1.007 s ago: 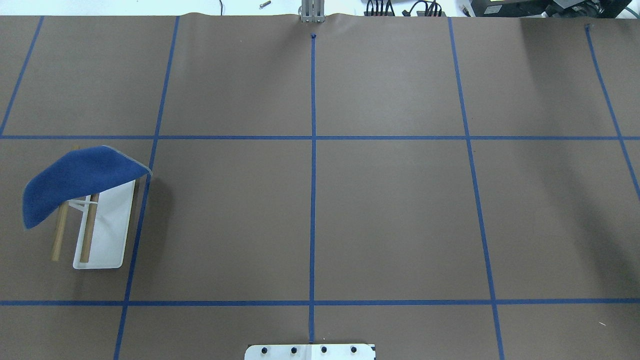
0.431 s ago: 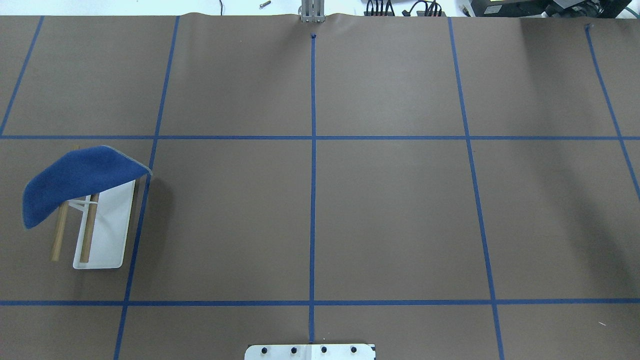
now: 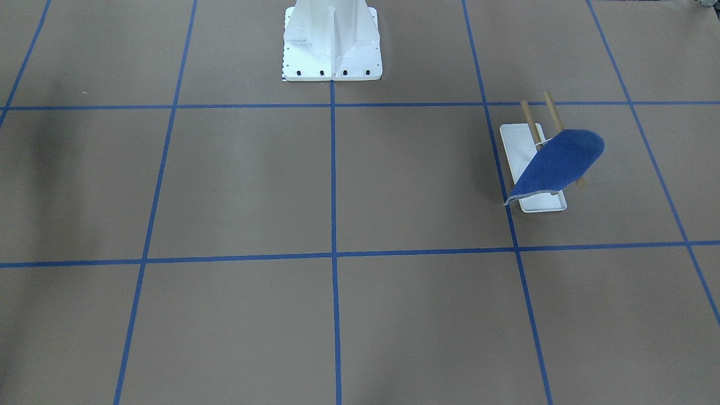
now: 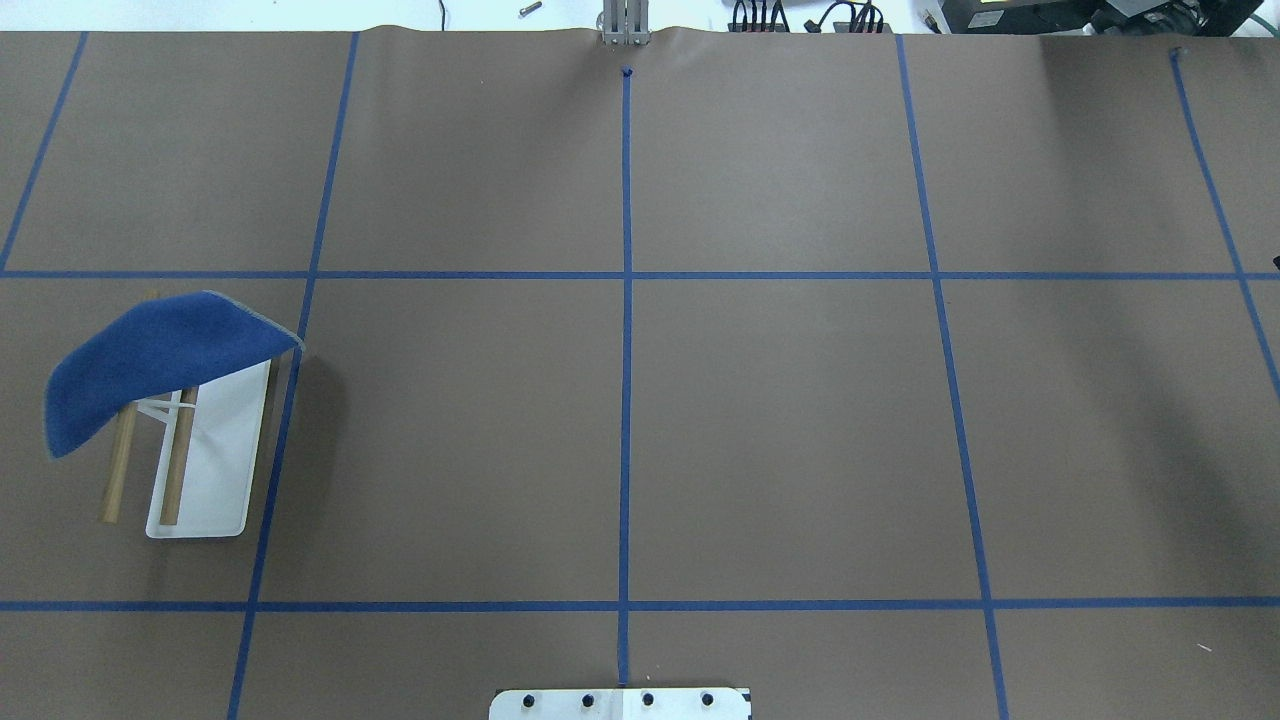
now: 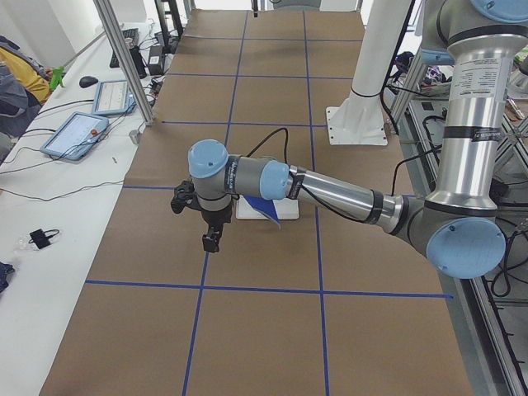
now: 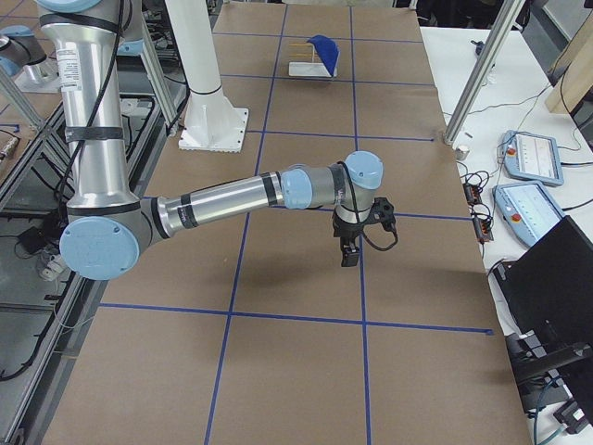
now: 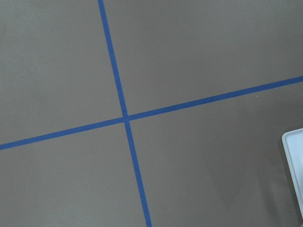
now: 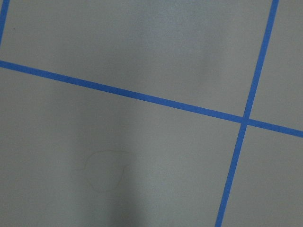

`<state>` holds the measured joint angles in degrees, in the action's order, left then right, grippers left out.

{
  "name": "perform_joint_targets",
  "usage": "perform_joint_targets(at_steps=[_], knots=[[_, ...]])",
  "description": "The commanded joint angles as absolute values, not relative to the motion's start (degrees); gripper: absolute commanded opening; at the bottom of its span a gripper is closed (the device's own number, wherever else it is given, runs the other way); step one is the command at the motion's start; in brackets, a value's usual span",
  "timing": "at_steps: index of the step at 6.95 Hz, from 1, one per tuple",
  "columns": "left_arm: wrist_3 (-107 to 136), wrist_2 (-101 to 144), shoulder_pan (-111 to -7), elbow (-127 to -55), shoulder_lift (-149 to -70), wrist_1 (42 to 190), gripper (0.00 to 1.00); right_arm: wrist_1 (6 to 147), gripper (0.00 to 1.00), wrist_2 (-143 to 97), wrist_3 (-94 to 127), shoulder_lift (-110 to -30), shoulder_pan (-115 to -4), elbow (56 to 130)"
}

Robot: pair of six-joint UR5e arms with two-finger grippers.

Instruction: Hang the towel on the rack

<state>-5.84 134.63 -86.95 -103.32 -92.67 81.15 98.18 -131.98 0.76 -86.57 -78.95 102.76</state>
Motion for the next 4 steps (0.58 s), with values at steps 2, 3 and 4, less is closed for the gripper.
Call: perform_joint_targets(at_steps=[2,3,4], knots=[[-5.80,135.26,-86.66,-102.92,-93.25,81.21,0.98,98.17,1.00,-131.84,0.79,-83.95,-78.84,101.43],[-5.89,135.26,-86.66,-103.27,-93.43,81.21,0.98,98.17,1.00,-131.66,0.88,-82.89,-78.92,101.51],[-5.89,135.35,-86.66,-103.79,-93.69,81.21,0.98,98.17,1.00,-131.49,1.31,-82.88,-78.84,101.34]])
